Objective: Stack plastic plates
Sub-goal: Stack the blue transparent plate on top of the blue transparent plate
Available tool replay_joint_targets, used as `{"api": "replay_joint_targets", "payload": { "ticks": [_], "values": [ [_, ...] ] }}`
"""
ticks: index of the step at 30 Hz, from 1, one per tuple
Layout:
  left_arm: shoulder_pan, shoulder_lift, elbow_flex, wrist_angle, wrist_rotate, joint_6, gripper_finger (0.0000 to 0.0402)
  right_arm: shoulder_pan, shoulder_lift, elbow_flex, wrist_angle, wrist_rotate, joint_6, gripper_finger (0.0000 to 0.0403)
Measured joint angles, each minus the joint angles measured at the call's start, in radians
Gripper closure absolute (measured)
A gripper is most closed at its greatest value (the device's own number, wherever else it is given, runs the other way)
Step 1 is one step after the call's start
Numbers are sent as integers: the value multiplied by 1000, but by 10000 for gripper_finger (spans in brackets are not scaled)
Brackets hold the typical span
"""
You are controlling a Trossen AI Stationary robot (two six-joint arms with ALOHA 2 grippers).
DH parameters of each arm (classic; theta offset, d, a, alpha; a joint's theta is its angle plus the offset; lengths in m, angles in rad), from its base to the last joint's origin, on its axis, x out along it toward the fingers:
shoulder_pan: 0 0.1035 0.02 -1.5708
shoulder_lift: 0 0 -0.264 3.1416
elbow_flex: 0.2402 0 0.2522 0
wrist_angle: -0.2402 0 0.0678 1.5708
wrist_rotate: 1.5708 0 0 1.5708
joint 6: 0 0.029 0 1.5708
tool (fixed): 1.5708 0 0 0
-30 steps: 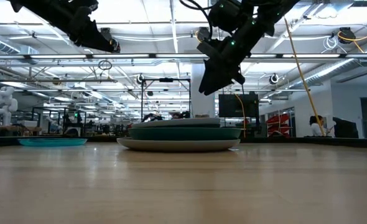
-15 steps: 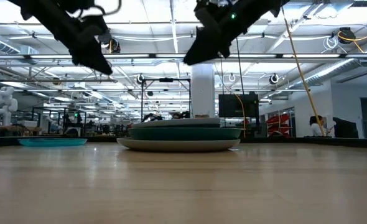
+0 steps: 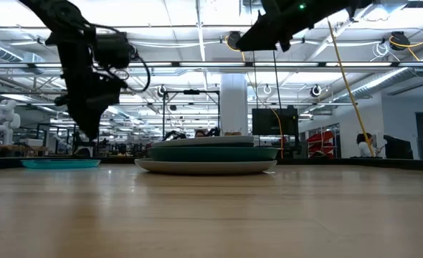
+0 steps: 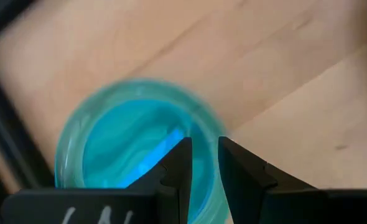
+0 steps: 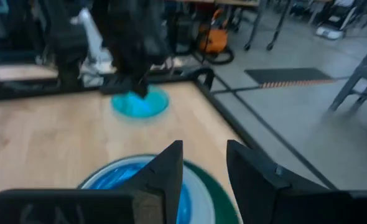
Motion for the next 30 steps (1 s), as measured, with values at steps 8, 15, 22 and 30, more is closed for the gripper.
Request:
{"api": "replay_joint_targets", "payload": {
  "ticks": [8, 15, 22, 30],
  "values": [
    [-16, 126, 0, -41, 21, -86, 316, -38, -110, -29, 8, 0, -23, 287],
    [-53, 148, 0, -20, 24, -137, 316, -37, -119, -29, -4, -1, -56, 287],
    [-68, 148, 0, -59, 73, -156, 316, -38, -118, -29, -19, -1, -73, 287],
    [-68, 148, 0, -70, 106, -135, 315, -38, -118, -29, -36, -2, -98, 287]
  ]
}}
